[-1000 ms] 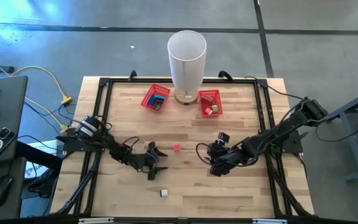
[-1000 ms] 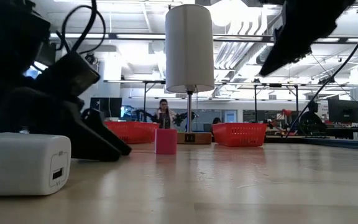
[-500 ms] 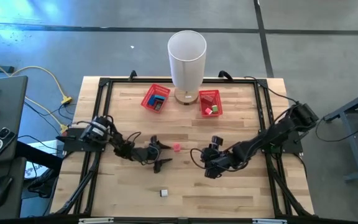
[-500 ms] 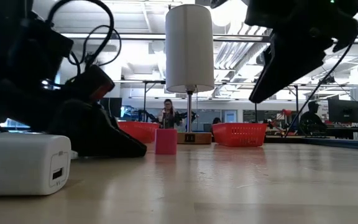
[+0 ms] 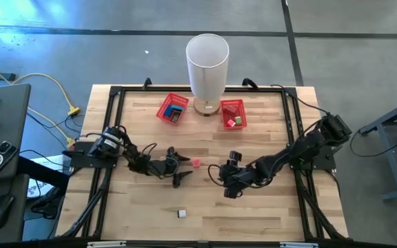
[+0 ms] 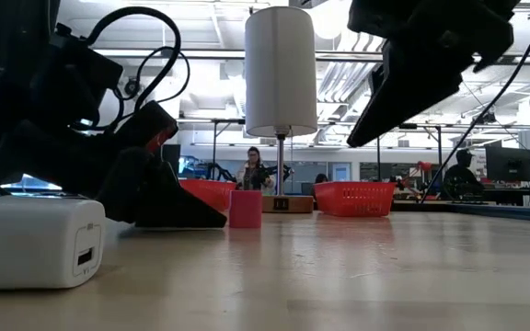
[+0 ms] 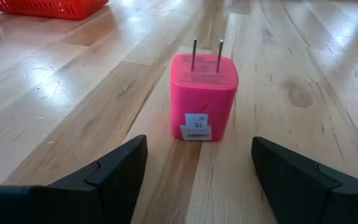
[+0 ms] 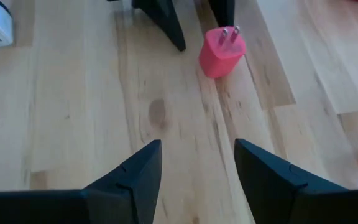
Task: Sort adapters and digital timers
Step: Put the pink charger adapter into the right red bin
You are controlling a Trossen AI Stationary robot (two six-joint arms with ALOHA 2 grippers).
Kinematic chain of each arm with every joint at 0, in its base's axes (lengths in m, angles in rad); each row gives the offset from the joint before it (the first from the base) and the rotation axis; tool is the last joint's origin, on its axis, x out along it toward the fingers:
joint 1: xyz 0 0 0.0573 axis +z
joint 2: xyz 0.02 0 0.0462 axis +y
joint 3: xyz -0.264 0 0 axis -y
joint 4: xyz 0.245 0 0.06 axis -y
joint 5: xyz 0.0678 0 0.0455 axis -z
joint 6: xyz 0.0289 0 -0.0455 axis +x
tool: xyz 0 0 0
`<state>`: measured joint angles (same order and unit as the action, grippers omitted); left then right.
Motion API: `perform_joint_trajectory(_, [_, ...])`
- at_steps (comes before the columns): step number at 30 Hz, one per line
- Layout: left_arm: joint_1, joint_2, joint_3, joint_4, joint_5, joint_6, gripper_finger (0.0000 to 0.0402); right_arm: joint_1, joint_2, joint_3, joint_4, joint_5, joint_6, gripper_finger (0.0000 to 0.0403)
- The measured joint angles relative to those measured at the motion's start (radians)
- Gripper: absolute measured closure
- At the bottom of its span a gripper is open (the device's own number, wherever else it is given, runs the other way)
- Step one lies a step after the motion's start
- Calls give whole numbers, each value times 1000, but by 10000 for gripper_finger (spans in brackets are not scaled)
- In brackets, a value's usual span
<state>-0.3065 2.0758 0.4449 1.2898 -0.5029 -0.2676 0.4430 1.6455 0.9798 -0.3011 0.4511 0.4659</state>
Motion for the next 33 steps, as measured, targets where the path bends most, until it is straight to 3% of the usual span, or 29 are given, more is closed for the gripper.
perform_joint_trajectory(13, [34,1,46,-11,3,-3,120,-46,0,0,49,-89,0,214])
perform_joint_trajectory(27, [71,0,101,-12,48,28,121,-46,-1,0,52,-92,-1,214])
perform_joint_trajectory(33, [83,0,107,-68,82,8,153,-46,-1,0,51,-92,-2,214])
